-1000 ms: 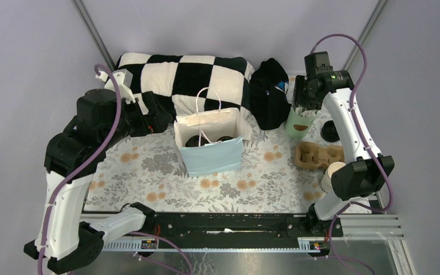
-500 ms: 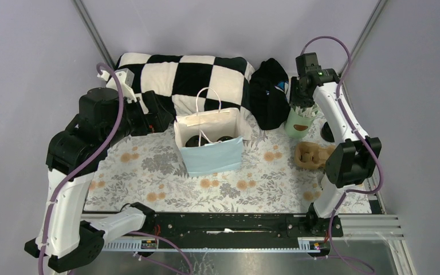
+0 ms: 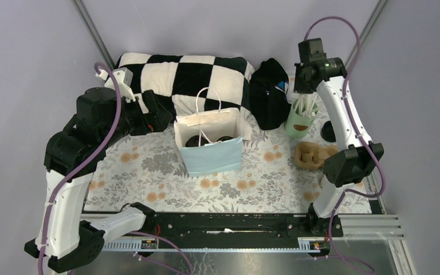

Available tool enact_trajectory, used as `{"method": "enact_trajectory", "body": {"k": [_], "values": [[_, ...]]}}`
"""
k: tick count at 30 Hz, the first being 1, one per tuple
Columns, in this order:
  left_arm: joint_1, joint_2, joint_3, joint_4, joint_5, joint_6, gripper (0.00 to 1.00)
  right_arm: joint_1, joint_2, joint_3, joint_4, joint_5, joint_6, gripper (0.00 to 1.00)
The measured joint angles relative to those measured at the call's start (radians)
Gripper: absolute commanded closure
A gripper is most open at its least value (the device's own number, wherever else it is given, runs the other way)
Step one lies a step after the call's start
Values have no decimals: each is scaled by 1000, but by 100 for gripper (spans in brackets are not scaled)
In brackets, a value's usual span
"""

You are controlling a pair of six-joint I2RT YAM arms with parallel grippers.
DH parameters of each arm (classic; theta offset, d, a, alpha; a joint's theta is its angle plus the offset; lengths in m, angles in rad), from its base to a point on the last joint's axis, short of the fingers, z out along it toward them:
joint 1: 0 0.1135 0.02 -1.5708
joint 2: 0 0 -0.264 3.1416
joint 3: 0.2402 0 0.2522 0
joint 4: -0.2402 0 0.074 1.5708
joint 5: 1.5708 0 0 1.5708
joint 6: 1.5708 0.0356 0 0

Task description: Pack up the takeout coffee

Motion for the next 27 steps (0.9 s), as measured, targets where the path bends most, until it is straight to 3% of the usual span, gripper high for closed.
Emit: {"method": "enact_trajectory", "body": {"k": [5,8,17,24,27], "values": [[0,2,0,2,14,0,3,21,-6,289,-92,3,19,100],[0,6,0,6,19,0,3,23,-38,412,-109,-87,24,100],[0,27,0,14,29,1,4,37,-317,325,-51,-559,92,100],[0,47,0,39,39,0,4,74,-333,359,75,-740,210,100],[0,51,0,47,42,-1,4,153,-322,339,146,-752,259,100]]}}
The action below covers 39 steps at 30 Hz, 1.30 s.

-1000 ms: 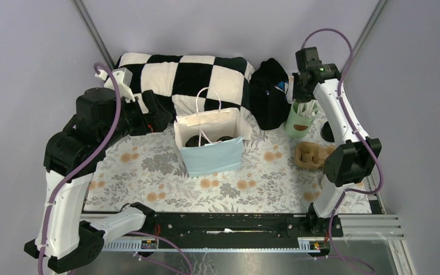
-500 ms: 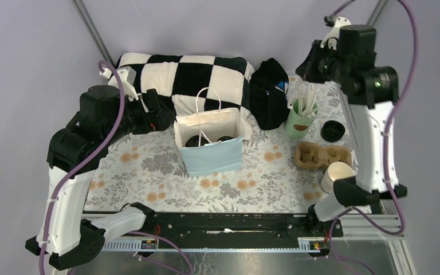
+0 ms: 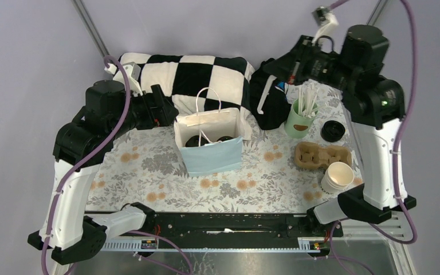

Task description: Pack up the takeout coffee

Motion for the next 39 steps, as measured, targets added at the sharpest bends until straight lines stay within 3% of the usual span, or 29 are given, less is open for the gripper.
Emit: {"method": "enact_trajectory", "body": {"k": [5,12,23,34,39], "values": [[0,0,0,14,3,-3,4,128,96,43,56,8,32,100],[0,-8,0,13,-2,-4,4,187,239,91,85,24,56,100],[0,-29,-2,13,-12,-3,4,237,245,32,86,99,-39,100],[0,-22,-2,12,-19,0,4,314,236,-148,100,282,-236,100],[0,-22,-2,12,-24,2,4,397,163,-426,206,432,-340,100]]}}
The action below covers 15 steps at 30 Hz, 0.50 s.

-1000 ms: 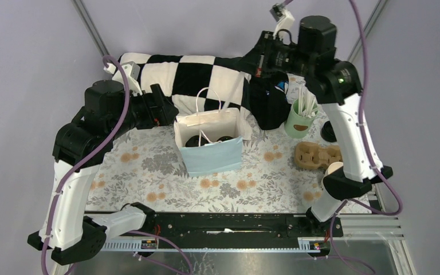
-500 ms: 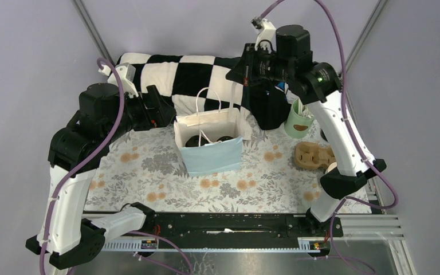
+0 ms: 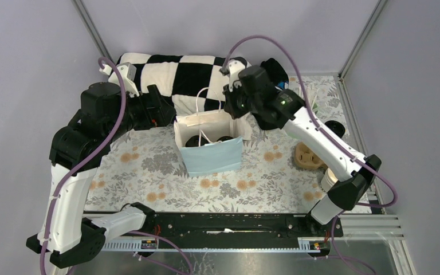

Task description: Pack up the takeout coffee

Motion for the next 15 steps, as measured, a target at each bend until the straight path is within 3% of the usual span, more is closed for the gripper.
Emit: {"method": "enact_trajectory", "body": {"k": [2,4,7,12,15], "values": [[0,0,0,0,-4,1,4,16,-23,-105,33,60,-22,94],[0,0,0,0,-5,3,4,17,-31,-172,58,113,-34,69],[0,-1,0,0,-5,6,4,14,-30,-177,56,154,-36,47],[0,-3,0,0,-7,8,3,14,-18,-1,-39,214,12,27],[0,-3,-1,0,-7,11,3,13,-13,151,-114,293,40,29]]}}
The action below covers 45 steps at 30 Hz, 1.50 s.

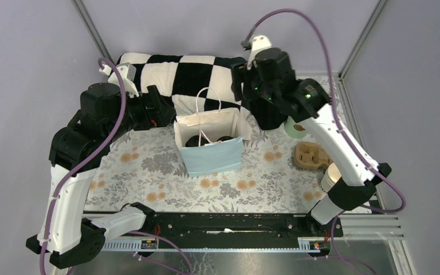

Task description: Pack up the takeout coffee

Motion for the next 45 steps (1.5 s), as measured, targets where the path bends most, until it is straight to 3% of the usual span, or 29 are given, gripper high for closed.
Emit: {"method": "enact_trajectory", "body": {"k": [3,4,8,12,17,24,27,36,45], "values": [[0,-3,-9,0,1,0,4,-13,-23,83,-48,42,16,33],[0,-5,-14,1,2,0,4,-21,-38,83,-66,29,19,40],[0,-6,-19,1,14,4,3,-35,0,153,-201,-106,32,51],[0,-6,-19,1,22,7,4,-19,89,146,-270,-163,61,48],[0,-6,-19,1,24,7,3,-43,106,57,-337,-107,127,45],[0,-6,-19,1,24,8,3,-411,-45,-149,-317,-30,180,40],[0,-8,-21,1,24,8,3,-506,-78,-195,-320,2,168,41],[0,-10,-26,0,24,15,3,-557,-23,-248,-275,53,108,53],[0,-10,-26,-1,23,16,2,-610,59,-266,-199,51,90,55]]}}
